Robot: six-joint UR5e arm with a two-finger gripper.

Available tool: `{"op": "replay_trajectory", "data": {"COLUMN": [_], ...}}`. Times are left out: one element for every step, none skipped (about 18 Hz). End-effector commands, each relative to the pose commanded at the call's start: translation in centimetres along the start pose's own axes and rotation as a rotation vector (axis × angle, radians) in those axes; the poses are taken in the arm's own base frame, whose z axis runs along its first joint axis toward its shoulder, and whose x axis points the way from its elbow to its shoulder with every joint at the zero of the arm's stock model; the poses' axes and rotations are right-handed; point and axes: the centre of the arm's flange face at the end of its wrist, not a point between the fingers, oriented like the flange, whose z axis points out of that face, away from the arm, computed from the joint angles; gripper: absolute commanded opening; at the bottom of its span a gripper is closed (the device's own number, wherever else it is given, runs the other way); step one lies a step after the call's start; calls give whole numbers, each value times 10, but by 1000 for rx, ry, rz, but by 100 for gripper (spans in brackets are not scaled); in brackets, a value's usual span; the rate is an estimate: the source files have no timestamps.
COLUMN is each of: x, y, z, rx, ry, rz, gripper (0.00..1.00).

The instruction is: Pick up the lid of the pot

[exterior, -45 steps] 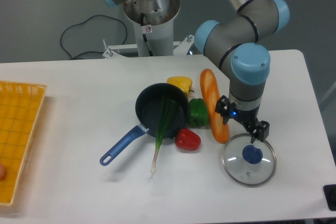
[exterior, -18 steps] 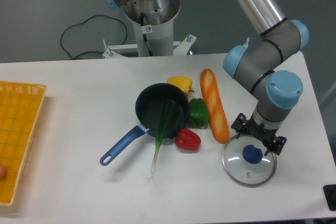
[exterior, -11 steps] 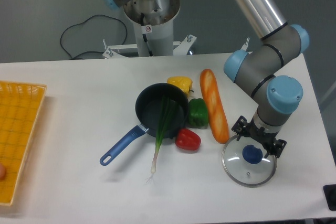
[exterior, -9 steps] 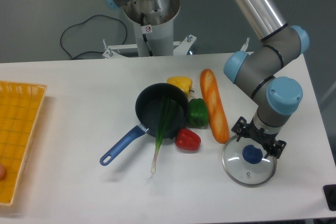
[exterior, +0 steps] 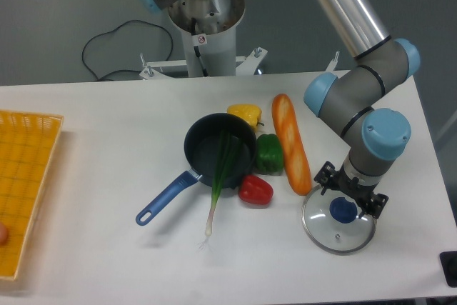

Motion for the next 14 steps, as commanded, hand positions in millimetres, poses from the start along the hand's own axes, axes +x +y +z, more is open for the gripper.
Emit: {"op": "replay_trajectory", "data": {"x": [0, 0, 0, 0, 0, 1, 1, 2, 3, 2, 2, 3, 3, 3], "y": [0, 0, 0, 0, -1, -4, -6, -7, -8, -8, -8, -8, -8, -8], "z": [0, 0, 1, 1, 1, 3, 3, 5, 5, 5, 5, 6, 6, 6], "rx": [0, 0, 0, 0, 0, -1, 1, 0, 1, 2, 2, 2, 2, 2], "ry": [0, 0, 1, 1, 0, -3, -7, -5, -7, -11, -11, -10, -10, -10], "rz": [0, 0, -2, -2, 0, 5, 8, 8, 11, 12, 12, 13, 13, 15], "gripper": [99, 99, 99, 99, 99, 99, 99, 99, 99, 99, 99, 99, 98, 98]}}
